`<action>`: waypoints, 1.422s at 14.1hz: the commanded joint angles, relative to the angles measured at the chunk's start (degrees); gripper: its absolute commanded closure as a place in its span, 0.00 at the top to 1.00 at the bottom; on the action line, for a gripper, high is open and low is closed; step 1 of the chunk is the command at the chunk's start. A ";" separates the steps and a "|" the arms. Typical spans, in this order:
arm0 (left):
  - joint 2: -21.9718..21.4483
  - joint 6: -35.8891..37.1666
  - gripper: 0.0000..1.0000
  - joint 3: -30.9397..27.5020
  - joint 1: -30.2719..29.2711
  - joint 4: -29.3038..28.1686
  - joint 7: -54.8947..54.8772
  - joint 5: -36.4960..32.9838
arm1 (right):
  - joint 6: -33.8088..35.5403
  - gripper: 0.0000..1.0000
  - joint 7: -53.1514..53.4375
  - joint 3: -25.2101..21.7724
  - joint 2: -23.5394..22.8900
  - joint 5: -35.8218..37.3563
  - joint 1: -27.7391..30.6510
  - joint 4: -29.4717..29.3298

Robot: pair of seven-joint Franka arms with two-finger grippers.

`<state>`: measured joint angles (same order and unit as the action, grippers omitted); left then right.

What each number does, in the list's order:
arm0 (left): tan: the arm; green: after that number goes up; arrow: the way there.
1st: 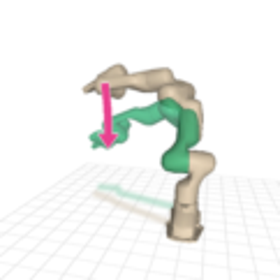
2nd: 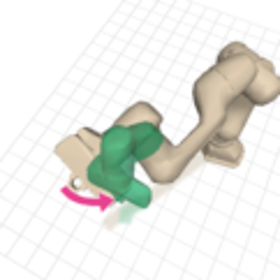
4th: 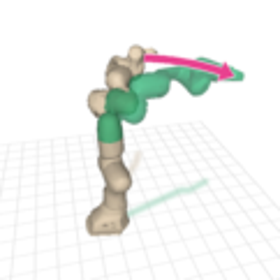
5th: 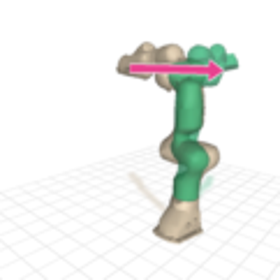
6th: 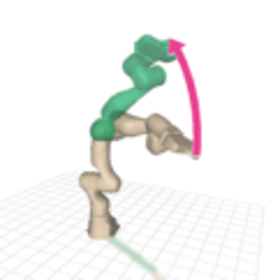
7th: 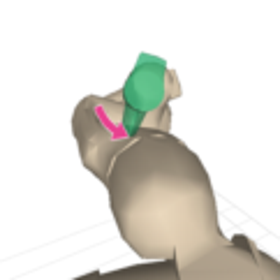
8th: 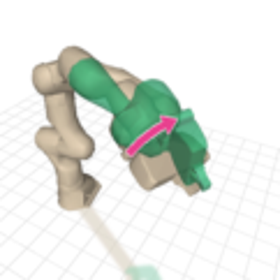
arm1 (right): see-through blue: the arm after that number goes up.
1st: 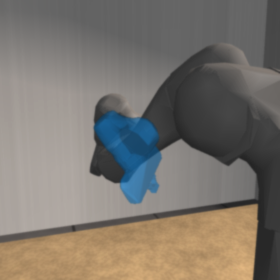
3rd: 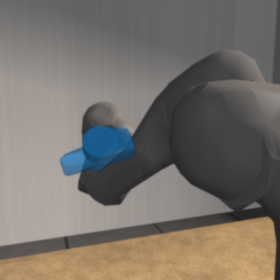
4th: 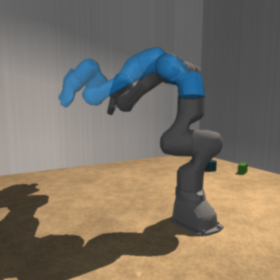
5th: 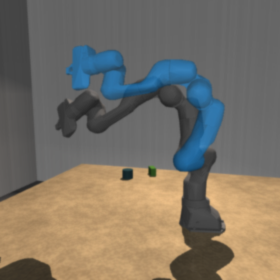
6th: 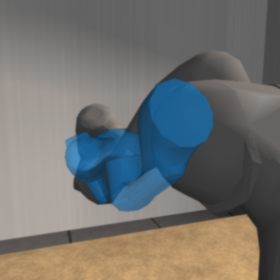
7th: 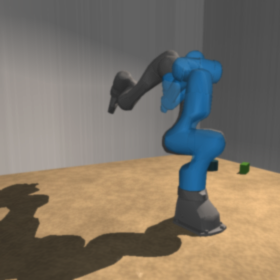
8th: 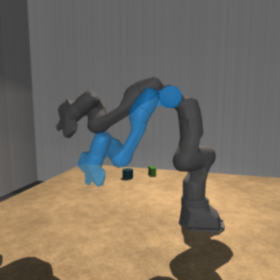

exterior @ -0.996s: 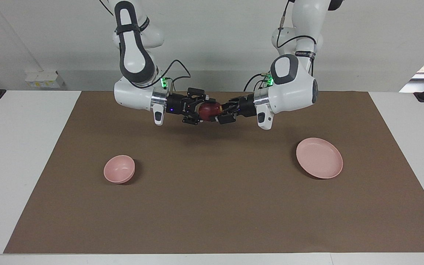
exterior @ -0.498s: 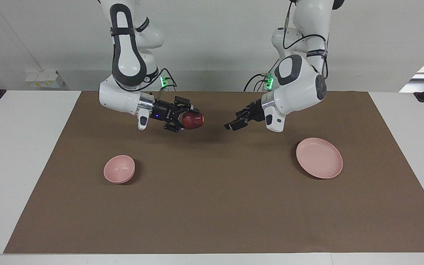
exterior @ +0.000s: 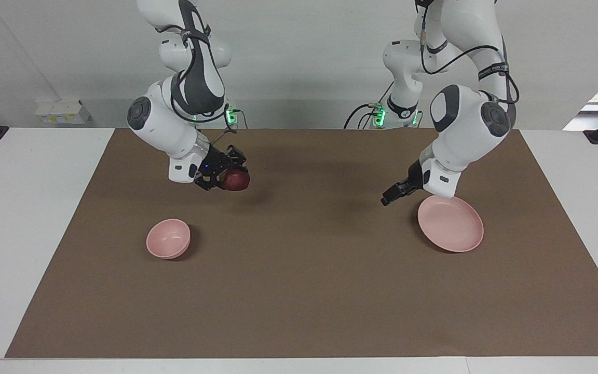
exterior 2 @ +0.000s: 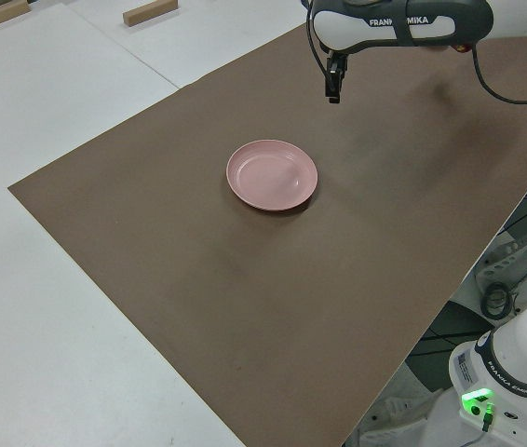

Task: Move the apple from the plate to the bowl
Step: 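Carry the apple with the right gripper toward the cup while the left gripper withdraws, then lower the apple into the small pink cup and open the right gripper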

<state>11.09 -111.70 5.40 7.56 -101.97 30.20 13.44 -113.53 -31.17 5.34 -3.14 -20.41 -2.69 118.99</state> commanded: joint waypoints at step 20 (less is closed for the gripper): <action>-8.54 24.60 1.00 -1.44 -6.85 16.53 -32.05 -14.14 | -21.47 0.57 6.73 0.28 -12.68 48.27 6.82 -7.36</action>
<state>3.95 -86.08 4.39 0.63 -84.18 -0.31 -1.24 -134.09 -25.28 5.10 -16.14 26.36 3.74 111.28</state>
